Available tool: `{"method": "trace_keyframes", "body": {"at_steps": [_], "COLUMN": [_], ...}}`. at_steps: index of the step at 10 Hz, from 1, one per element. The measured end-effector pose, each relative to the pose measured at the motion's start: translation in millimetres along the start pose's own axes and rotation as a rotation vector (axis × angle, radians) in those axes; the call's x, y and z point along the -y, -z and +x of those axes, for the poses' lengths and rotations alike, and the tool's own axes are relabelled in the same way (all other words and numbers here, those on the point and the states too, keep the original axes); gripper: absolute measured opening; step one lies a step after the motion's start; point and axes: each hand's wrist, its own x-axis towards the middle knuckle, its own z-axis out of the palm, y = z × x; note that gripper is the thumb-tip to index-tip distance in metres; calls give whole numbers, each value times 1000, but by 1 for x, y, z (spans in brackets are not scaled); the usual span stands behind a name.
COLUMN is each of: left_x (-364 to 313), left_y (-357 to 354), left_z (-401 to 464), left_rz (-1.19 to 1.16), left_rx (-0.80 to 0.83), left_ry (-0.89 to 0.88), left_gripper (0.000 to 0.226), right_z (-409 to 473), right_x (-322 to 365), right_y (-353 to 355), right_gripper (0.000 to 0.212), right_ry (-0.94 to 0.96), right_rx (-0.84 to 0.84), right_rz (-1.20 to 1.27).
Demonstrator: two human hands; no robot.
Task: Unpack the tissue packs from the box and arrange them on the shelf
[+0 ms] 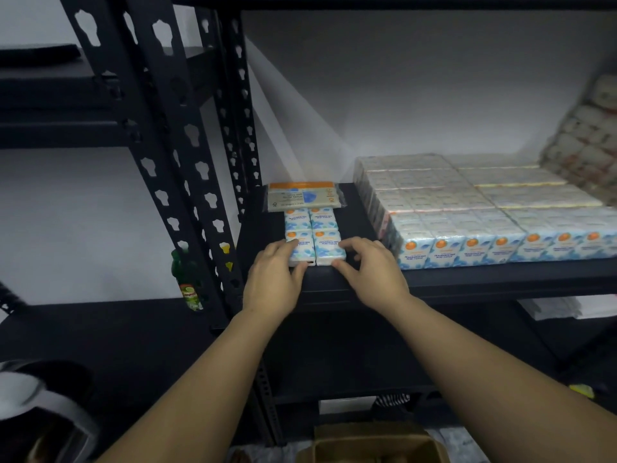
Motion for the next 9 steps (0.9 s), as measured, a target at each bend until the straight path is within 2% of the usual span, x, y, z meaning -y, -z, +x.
{"method": "trace_keyframes", "body": {"at_steps": [4,5,9], "left_x": [-33,-58,-184], "left_y": [28,33,0], "left_z": [-40,-61,-145], "left_rz": [62,82,218], "left_rx": [42,17,105], "left_ry": [17,3,-63], "left_gripper": [70,68,73], "right_z": [-38,-61,-163], "right_x": [1,-8,-93], "right_y": [42,65,194], "right_gripper": [54,55,61], "right_ry": [63,81,51], "right_rx": [62,75,117], "right_rz": [76,83,-12]}}
